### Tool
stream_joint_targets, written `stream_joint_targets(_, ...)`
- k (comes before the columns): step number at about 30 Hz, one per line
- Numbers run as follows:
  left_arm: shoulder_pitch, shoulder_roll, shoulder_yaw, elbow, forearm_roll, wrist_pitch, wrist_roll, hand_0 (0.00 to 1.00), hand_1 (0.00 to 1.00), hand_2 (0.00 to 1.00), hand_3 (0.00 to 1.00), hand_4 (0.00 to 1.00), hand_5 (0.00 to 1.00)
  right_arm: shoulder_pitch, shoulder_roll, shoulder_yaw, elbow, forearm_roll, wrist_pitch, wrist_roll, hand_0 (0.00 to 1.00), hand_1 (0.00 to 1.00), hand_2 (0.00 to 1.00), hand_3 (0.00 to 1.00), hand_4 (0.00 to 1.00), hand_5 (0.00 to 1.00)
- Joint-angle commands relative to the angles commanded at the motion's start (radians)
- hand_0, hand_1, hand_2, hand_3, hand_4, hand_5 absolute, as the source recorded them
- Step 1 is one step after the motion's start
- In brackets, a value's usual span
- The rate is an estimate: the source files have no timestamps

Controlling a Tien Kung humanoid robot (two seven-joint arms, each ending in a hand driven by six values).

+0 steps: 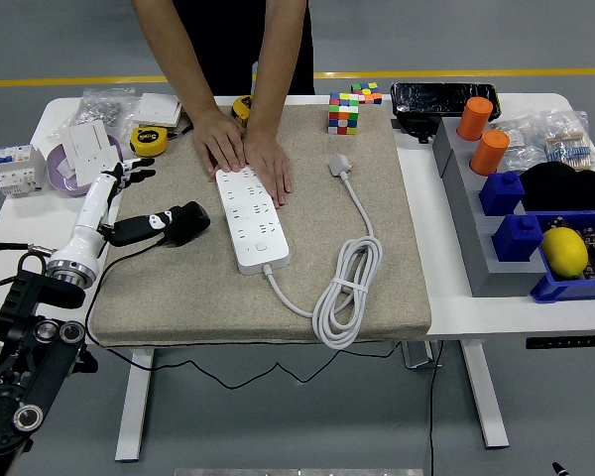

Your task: Pick up the plug,place it near the board,insert it into the board,press the button

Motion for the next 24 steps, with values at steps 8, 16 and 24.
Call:
stream_joint_targets(8,-0.104,-0.018,0.090,0.129,0.023,0.002,-0.004,0.843,0.805,0.739,0.706,0.926,0.160,0.004,-0.001,-0.005,0.000,0.000,0.001,-0.002,0.910,0.794,0.774,0.793,0.998,0.998)
stream_joint_targets(16,-0.186,-0.039,0.106,0.274,0.086,-0.008,-0.001,0.851,0.823,0.753,0.717,0.931,0.153,0.007,-0.005,-0.011,0.000,0.000,0.001,-0.002,0.910,0.793,0.774,0.793,0.998,0.998)
stream_joint_targets(24,-0.210,-0.051,0.065,0.359,0.147,-0.001,0.000,0.861,0.845,0.767,0.733,0.932,0.153,0.003,-0.007,-0.008,0.000,-0.005,0.002,-0.004,0.910,0.793,0.774,0.793,0.998,0.998)
